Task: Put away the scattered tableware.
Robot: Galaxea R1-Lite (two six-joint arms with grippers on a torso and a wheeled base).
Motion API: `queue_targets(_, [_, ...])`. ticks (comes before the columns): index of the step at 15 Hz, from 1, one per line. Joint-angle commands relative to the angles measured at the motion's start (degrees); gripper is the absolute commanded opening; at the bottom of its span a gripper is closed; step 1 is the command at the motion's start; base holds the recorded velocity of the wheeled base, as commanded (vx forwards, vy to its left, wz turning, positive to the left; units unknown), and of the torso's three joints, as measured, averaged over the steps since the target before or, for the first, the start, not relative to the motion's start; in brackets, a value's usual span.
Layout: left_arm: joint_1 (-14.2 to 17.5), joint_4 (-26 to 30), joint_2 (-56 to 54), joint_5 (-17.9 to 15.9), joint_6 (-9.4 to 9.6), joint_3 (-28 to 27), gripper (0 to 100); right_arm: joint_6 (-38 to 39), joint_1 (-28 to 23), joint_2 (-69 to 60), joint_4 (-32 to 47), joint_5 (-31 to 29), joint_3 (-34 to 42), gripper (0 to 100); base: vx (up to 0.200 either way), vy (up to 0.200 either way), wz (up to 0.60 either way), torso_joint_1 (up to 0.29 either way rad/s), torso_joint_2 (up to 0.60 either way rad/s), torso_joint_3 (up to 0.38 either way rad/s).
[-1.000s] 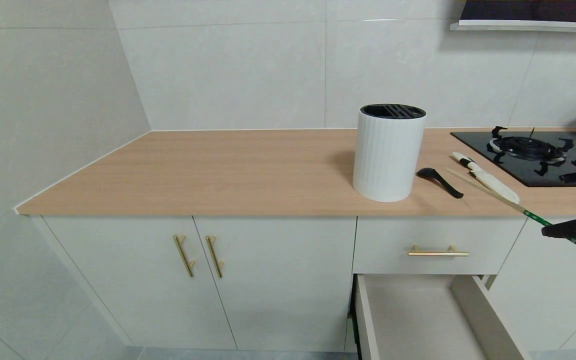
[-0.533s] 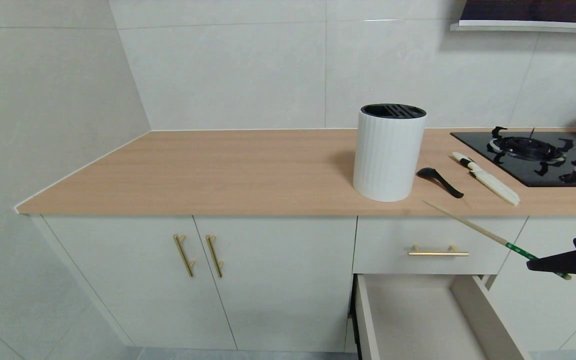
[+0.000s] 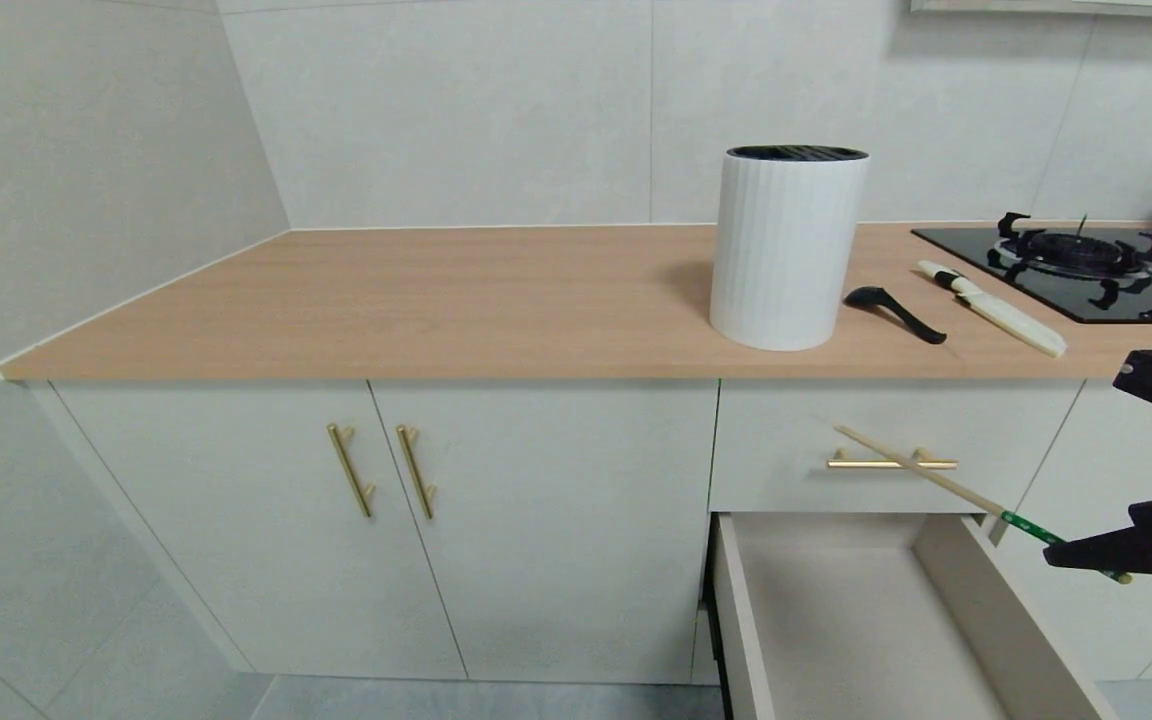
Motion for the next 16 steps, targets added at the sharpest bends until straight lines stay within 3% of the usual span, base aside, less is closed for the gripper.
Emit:
queue_targets(1, [0.01, 0.03, 0.02, 0.02, -0.04, 0.00, 100, -0.02, 0.02, 1.01, 0.00, 0.01, 0.10, 0, 0.000, 0.000, 0.00, -0.178, 0.47, 0.290])
queue_targets(9, [0.01, 0.03, 0.02, 0.02, -0.04, 0.00, 100, -1.77, 0.02, 2.94, -2.02, -0.08, 2.12, 0, 0.000, 0.000, 0.00, -0.138, 0.44, 0.293])
queue_targets(13, [0.01, 0.03, 0.02, 0.02, -0.04, 0.00, 100, -1.86, 0.02, 3.91, -2.02, 0.01, 2.47, 0, 0.000, 0.000, 0.00, -0.015, 0.07, 0.047])
queue_targets(16, [0.01, 0.03, 0.02, 0.02, -0.04, 0.00, 100, -2.21, 2.39, 12.70, -2.02, -0.34, 2.82, 0, 0.000, 0.000, 0.00, 0.000, 0.00, 0.000])
